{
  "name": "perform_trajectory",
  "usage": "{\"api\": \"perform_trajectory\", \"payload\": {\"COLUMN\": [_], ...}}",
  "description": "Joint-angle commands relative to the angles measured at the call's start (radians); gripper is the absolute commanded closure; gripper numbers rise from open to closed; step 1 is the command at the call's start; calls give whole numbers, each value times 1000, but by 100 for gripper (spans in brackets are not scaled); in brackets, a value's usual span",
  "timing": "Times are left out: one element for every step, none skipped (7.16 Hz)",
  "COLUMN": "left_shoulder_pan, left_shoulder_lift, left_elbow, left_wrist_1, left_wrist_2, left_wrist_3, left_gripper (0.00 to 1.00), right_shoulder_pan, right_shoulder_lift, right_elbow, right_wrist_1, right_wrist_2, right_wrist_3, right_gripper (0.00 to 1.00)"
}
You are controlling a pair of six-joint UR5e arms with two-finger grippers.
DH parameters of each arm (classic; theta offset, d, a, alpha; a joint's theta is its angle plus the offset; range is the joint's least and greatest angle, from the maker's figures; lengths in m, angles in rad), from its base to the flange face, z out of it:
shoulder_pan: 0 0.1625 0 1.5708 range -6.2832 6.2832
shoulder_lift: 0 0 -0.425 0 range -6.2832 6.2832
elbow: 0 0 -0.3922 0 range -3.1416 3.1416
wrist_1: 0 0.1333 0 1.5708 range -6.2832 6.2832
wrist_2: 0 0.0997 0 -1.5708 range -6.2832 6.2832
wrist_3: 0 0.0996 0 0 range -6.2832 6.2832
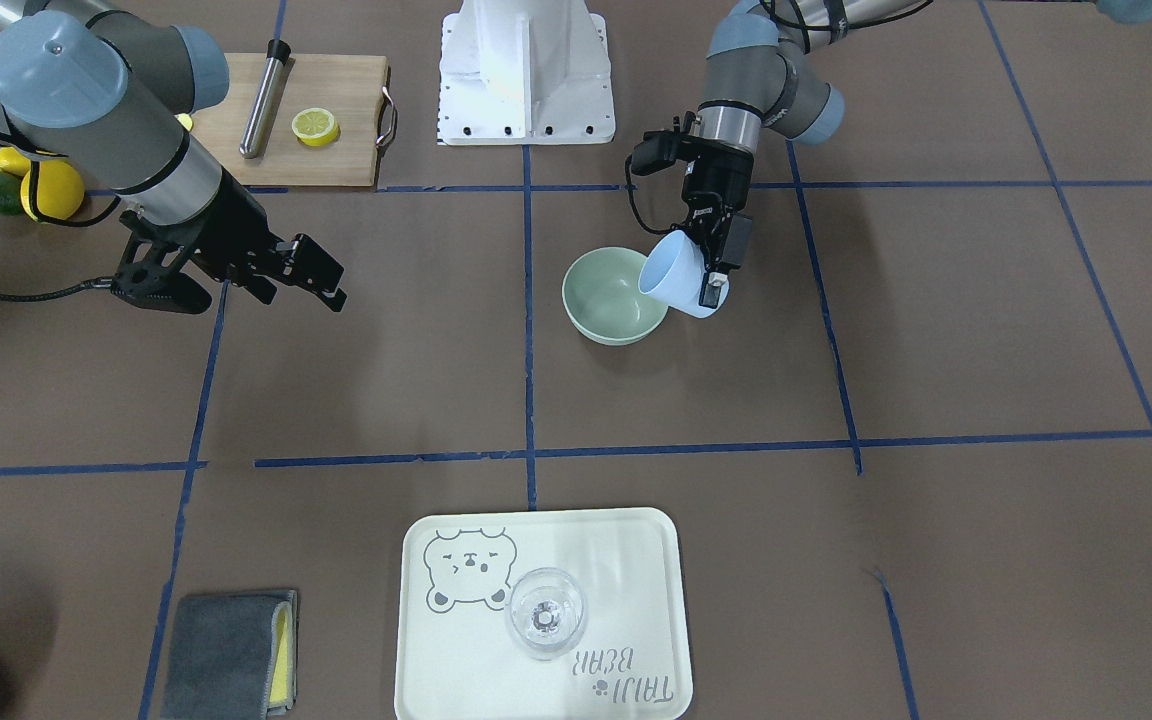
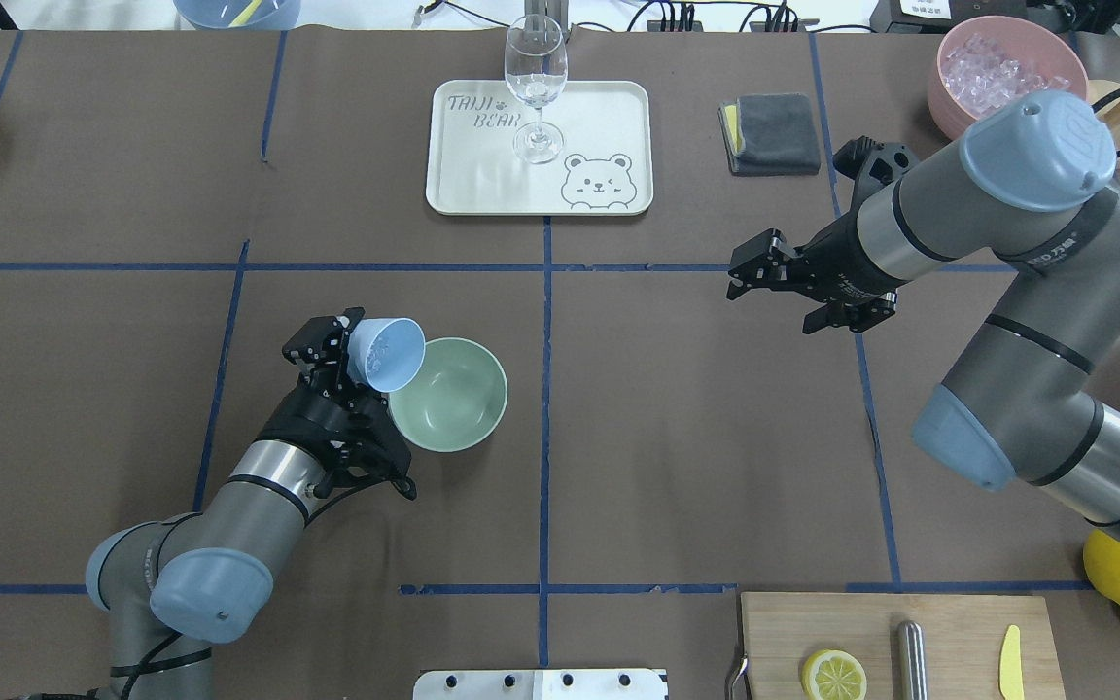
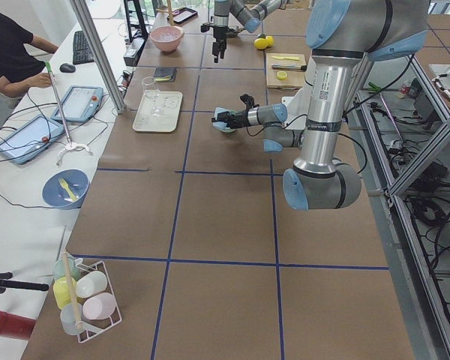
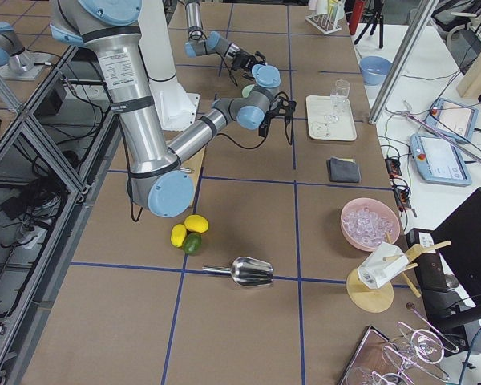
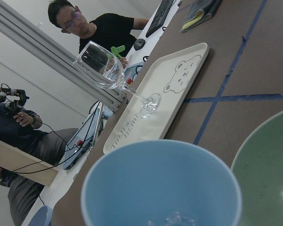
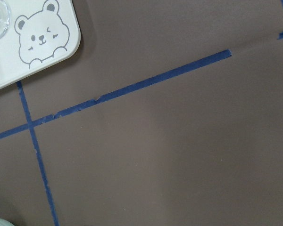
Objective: Pour ice into bowl
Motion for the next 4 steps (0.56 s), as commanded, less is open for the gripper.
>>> {"api": "perform_trajectory", "payload": {"left_shoulder_pan": [2,2,2,2], "left_shoulder_lift": [-25,-31,-33,-33], "left_elbow": [-13,-23,-21,-17], "left_wrist_1": [147,168,170,170], "left_wrist_2": [25,77,85,123], "left_wrist_3": [153,255,311,368], "left_gripper": [100,100,100,100], "right_shoulder_pan": [2,5,8,7], "right_shoulder_lift": [-4,-4,-14,-20], "right_elbow": [3,3,4,4], "right_wrist_1": [0,0,0,0], "right_wrist_2": [-3,-5,-5,-6], "right_wrist_3": [6,12,13,20], "right_gripper": [0,0,0,0]}}
